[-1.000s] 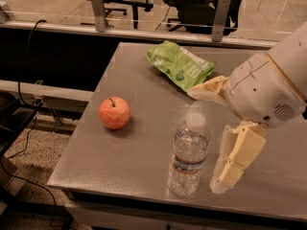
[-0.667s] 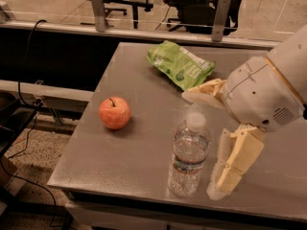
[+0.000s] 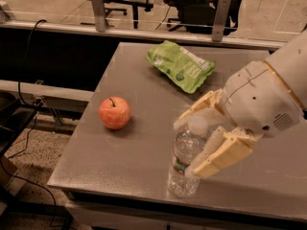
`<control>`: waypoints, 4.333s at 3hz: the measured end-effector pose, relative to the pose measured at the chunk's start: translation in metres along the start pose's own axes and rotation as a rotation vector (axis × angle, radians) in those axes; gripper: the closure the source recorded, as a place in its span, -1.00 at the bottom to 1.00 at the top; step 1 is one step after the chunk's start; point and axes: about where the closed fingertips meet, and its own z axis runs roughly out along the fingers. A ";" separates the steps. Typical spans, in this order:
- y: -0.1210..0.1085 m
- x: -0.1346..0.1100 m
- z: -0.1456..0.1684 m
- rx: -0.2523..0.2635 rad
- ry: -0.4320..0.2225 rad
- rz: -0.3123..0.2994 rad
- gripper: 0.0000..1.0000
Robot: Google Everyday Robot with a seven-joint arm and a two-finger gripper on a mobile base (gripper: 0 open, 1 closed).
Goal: Move water bottle near green rice chip bag
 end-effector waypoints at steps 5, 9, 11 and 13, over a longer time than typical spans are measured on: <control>-0.154 0.028 -0.059 0.197 0.022 0.164 1.00; -0.231 0.074 -0.081 0.242 0.049 0.275 0.63; -0.239 0.085 -0.074 0.232 0.003 0.285 -0.30; -0.243 0.085 -0.070 0.230 -0.004 0.285 -1.00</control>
Offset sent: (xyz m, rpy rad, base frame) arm 0.0465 -0.0097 0.0208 -0.0151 -0.0468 -0.0848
